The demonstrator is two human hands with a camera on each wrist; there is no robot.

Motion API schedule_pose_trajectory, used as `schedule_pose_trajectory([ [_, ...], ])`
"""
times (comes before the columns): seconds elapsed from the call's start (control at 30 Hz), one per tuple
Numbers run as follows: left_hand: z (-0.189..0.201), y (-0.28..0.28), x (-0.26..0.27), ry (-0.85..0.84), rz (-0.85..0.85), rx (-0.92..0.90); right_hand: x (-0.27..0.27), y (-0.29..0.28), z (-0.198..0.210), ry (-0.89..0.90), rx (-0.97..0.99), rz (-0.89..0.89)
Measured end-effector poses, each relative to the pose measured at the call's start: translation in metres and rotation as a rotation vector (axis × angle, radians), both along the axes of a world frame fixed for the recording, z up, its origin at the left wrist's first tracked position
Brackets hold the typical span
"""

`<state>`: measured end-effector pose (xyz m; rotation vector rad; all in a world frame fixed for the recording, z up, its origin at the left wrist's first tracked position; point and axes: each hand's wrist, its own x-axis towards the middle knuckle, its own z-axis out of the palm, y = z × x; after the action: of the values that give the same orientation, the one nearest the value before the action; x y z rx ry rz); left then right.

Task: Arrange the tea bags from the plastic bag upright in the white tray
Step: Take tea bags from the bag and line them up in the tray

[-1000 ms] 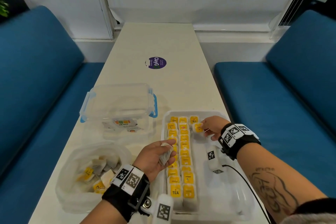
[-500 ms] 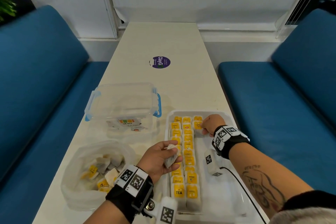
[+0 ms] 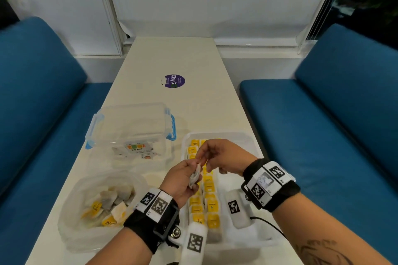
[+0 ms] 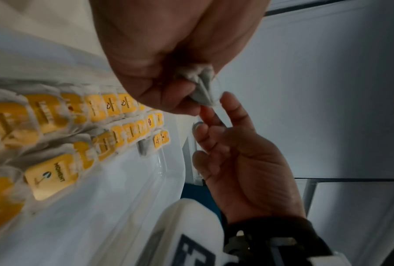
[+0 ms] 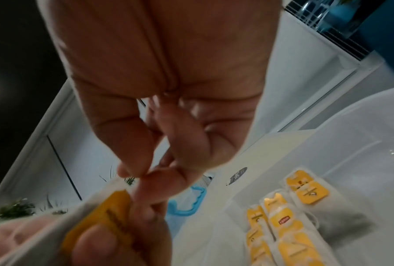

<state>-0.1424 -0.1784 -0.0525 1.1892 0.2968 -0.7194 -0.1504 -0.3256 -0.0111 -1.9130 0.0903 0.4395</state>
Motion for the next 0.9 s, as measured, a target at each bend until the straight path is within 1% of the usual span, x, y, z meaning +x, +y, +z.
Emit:
schedule_pose_trajectory([
  [0.07,0.001,-0.002,-0.001,0.007,-0.022,-0.016,-0.006,0.002,-0.001,-0.030,-0.021,0.013],
  [0.17,0.002,-0.005,-0.003,0.025,-0.062,-0.054,-0.015,-0.001,-0.003,-0.094,-0.123,0.015],
  [0.27,0.003,-0.005,-0.006,0.055,-0.084,-0.106,-0.021,-0.007,-0.002,-0.148,-0.182,0.003],
  [0.37,0.004,-0.003,-0.009,0.043,-0.120,-0.058,-0.024,-0.013,0.004,-0.124,-0.195,-0.044],
  [0.47,0.001,0.000,-0.010,-0.056,-0.164,0.011,-0.023,-0.017,0.012,-0.075,-0.198,-0.075],
  [0.57,0.001,0.001,-0.012,-0.215,-0.252,0.080,-0.021,-0.018,0.016,-0.101,-0.280,-0.095],
  [0.63,0.002,-0.001,-0.012,-0.272,-0.286,0.119,-0.020,-0.017,0.015,-0.109,-0.231,-0.130],
  [0.7,0.002,-0.003,-0.012,-0.303,-0.287,0.134,-0.020,-0.016,0.013,-0.096,-0.178,-0.137],
  [0.77,0.002,-0.004,-0.010,-0.336,-0.283,0.168,-0.020,-0.016,0.010,-0.089,-0.212,-0.144],
  [0.83,0.000,-0.003,-0.008,-0.393,-0.269,0.255,-0.018,-0.019,0.007,-0.119,-0.218,-0.206],
  [0.9,-0.004,0.001,-0.004,-0.468,-0.227,0.373,-0.015,-0.024,0.005,-0.112,-0.162,-0.289],
])
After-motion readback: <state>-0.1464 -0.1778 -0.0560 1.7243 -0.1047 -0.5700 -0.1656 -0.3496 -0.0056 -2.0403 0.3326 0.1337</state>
